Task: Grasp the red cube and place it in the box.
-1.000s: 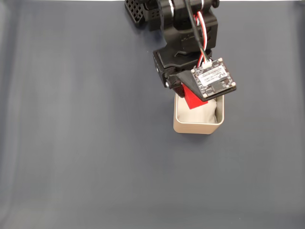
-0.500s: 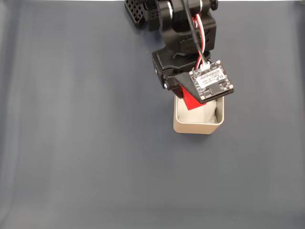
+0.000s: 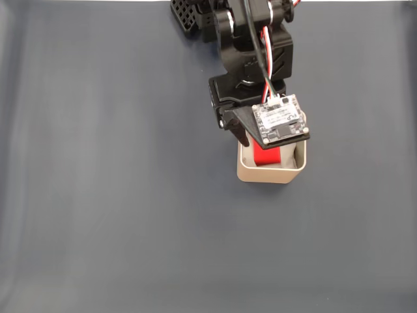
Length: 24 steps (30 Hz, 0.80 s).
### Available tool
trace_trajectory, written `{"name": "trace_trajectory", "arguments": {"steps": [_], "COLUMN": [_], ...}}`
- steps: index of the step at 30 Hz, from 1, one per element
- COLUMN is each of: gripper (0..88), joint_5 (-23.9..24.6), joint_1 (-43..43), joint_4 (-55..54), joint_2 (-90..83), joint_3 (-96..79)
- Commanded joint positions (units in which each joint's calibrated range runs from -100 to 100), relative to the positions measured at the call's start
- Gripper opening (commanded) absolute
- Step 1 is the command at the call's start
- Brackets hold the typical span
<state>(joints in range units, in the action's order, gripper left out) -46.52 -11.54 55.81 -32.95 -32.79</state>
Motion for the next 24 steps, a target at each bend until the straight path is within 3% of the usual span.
{"name": "trace_trajectory", "arguments": {"steps": [1, 11, 24], "gripper": [31.3, 41.9, 44.0], "joint_5": [0.39, 0.34, 0.63], "joint_1": [0.64, 1.28, 1.35], "joint_4": [-2.09, -6.03, -7.1], "joint_2": [-2.49, -2.84, -2.75], "joint_3": [0.61, -1.58, -1.67]}}
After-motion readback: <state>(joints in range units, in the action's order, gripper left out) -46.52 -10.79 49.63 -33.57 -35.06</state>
